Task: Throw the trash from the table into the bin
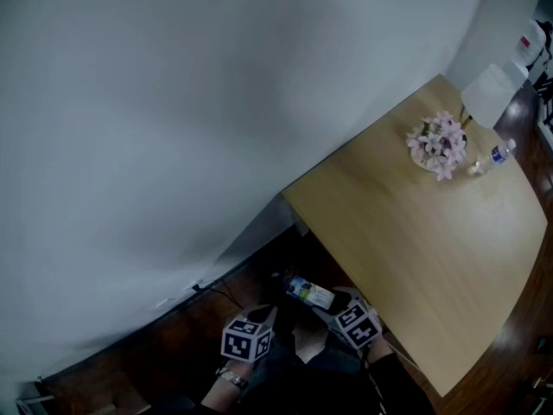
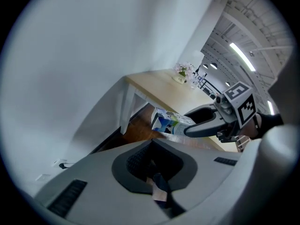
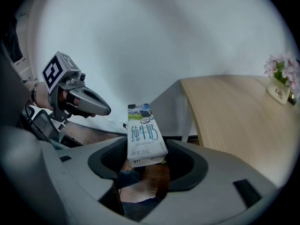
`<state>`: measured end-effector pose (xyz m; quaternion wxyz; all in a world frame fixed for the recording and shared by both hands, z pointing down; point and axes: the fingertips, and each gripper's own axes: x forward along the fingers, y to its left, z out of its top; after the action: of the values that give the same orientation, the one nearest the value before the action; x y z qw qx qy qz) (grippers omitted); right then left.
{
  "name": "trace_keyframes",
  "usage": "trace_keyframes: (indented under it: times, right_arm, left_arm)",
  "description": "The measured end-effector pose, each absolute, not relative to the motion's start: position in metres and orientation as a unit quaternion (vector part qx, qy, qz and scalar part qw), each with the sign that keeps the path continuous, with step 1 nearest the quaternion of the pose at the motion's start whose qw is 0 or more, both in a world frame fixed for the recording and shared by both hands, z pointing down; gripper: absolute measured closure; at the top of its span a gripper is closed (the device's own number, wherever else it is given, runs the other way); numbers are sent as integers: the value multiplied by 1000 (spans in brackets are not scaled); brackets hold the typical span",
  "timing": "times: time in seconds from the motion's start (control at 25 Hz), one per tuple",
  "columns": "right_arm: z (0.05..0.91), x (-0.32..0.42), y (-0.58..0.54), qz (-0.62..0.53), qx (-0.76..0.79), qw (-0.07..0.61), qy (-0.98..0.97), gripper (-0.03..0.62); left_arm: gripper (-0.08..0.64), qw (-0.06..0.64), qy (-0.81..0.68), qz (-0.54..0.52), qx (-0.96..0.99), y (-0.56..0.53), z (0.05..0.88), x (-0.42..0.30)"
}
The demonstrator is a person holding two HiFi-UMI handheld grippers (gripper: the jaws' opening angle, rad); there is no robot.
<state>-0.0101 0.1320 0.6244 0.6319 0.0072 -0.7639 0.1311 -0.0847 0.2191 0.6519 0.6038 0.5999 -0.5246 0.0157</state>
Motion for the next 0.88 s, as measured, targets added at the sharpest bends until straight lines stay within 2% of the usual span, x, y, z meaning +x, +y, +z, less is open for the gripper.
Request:
trace_keyframes:
  times: [0.28,0.88]
  right_arm:
    - [690,-4,158,142,-1,669,-729,324]
    - [880,39,169,181,73,718,-668,324]
  left_arm:
    - [555,623,-536,19,569,257,690,-94]
    - [554,648,-506,50,568,266,817,-45]
